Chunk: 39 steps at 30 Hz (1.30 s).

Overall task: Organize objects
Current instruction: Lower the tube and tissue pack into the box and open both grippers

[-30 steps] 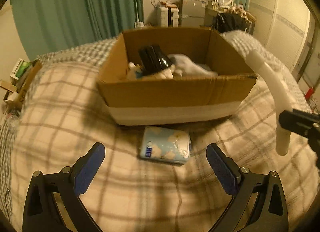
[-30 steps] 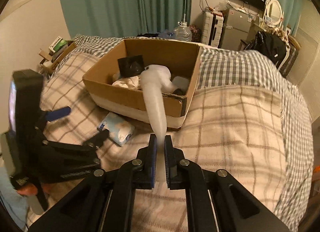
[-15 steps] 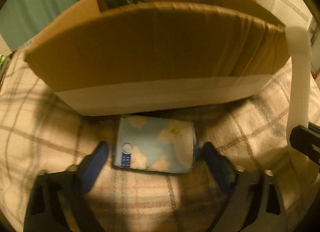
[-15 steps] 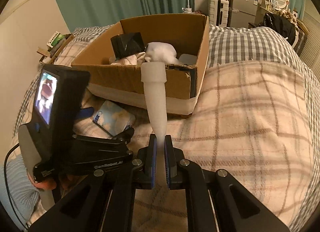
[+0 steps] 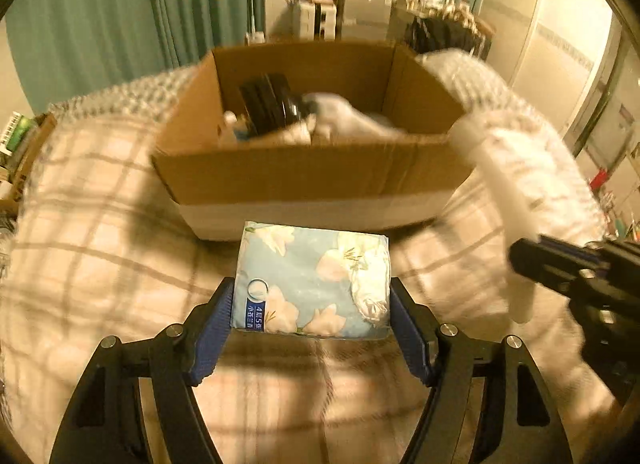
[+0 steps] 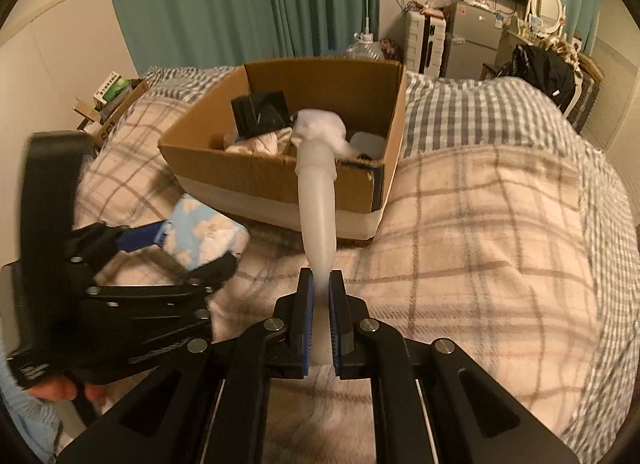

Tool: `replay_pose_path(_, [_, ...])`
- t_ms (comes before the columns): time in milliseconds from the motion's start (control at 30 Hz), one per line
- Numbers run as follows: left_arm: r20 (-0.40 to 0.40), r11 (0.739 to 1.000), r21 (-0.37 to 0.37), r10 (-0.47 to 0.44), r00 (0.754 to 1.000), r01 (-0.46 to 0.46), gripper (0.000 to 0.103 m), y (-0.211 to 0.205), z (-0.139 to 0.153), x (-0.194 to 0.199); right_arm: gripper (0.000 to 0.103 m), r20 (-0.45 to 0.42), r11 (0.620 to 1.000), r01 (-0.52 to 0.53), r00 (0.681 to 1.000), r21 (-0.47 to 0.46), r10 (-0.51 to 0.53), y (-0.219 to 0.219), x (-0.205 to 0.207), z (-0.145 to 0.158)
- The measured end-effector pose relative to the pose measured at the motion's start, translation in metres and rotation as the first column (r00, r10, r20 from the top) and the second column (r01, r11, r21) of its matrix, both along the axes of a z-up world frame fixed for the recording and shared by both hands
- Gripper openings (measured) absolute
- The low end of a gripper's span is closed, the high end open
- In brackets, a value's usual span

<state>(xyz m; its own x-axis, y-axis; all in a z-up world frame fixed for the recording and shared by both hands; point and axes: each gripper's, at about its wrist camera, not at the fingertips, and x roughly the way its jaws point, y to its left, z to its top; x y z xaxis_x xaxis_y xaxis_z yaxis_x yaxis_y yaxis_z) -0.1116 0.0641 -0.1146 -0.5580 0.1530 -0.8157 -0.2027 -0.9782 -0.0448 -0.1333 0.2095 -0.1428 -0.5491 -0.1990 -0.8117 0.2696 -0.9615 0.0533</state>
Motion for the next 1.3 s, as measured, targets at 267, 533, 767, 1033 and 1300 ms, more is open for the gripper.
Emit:
replay_pose_path(267, [-0.122, 0.999, 0.047, 0.010, 0.992, -0.005, 0.075, -0.012, 0.062, 0.023, 0.007, -0.104, 1.000, 0.014, 0.994, 0.024, -0.012, -0.008, 0.028, 0.050])
replay_pose_path(533, [-0.226, 0.997, 0.075, 0.007, 0.974, 0.010, 0.075, -0.021, 0.122, 0.021, 0.007, -0.230, 0.999, 0.003, 0.973, 0.040, 0.006, -0.017, 0.044, 0.114])
replay_pose_path(767, [-0.305, 0.997, 0.083, 0.018, 0.952, 0.007, 0.075, -0.022, 0.173, -0.004, 0.007, -0.332, 0.999, -0.010, 0.943, 0.038, 0.022, -0.025, 0.023, 0.177])
replay_pose_path(1033, [-0.357, 0.999, 0.052, 0.034, 0.934, -0.016, 0.075, -0.018, 0.194, -0.061, 0.006, -0.347, 0.999, -0.019, 0.937, 0.049, 0.035, -0.038, -0.044, 0.196])
replay_pose_path(1300, [-0.288, 1.000, 0.021, 0.027, 0.957, -0.022, 0.075, -0.013, 0.147, -0.120, 0.006, -0.252, 0.998, -0.036, 0.967, 0.053, 0.048, -0.045, -0.114, 0.144])
